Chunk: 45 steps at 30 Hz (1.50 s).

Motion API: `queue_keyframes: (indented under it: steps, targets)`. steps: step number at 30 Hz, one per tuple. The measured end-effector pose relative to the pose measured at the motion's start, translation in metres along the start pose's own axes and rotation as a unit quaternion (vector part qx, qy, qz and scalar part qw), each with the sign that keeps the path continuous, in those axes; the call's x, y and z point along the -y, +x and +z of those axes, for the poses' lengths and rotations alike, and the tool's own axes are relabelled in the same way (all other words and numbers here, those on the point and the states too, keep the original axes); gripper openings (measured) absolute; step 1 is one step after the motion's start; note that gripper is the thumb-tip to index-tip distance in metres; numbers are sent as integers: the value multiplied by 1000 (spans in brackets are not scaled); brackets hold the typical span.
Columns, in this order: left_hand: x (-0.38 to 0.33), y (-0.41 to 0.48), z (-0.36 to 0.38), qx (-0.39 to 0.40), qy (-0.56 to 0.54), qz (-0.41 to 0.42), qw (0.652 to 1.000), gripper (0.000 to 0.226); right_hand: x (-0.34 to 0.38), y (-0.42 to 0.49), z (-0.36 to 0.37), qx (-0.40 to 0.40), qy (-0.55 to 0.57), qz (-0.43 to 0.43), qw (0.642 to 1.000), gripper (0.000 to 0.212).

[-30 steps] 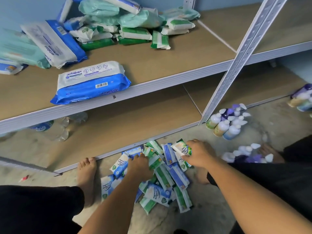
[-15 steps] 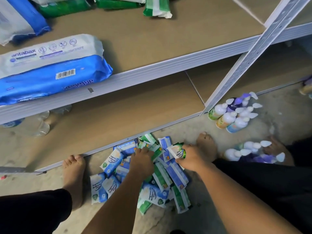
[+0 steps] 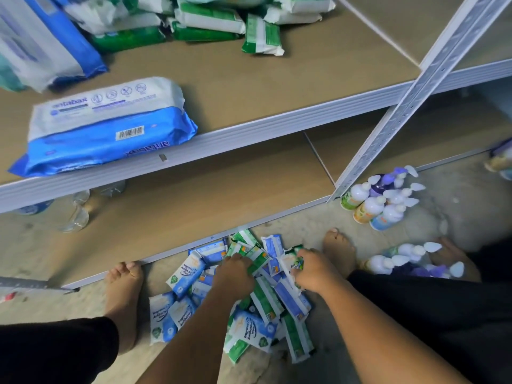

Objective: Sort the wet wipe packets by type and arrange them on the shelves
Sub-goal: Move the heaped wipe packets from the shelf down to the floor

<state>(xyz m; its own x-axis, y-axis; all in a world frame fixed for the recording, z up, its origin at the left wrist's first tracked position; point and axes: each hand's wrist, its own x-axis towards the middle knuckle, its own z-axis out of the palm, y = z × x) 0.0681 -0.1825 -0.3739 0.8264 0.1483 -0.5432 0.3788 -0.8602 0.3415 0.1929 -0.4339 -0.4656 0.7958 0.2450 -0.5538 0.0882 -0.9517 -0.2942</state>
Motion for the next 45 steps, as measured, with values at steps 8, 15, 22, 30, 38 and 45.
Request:
queue_keyframes:
  steps: [8,15,22,30,38,45]
  targets:
    - [-17,-35,-57,-88,-80,10,993,48,140,-129,-138,-35,27,-52,998,37]
    - [-78,-102,-195,-309,-163,151,925,47,204,-154,-231,-222,141,-131,956,24]
    - [-53,-175,-326,-414,-87,190,886,36,264,-185,-300,-300,164,-262,902,20]
    - [61,-191,-391,-450,14,66,891,45,376,-184,-300,-299,49,-367,880,39]
    - [103,-153,-444,-341,221,-45,912,77,421,-153,-279,-196,-165,-363,896,101]
    - [106,-108,-493,-253,413,-44,874,100,417,-112,-296,-245,-166,-289,911,108]
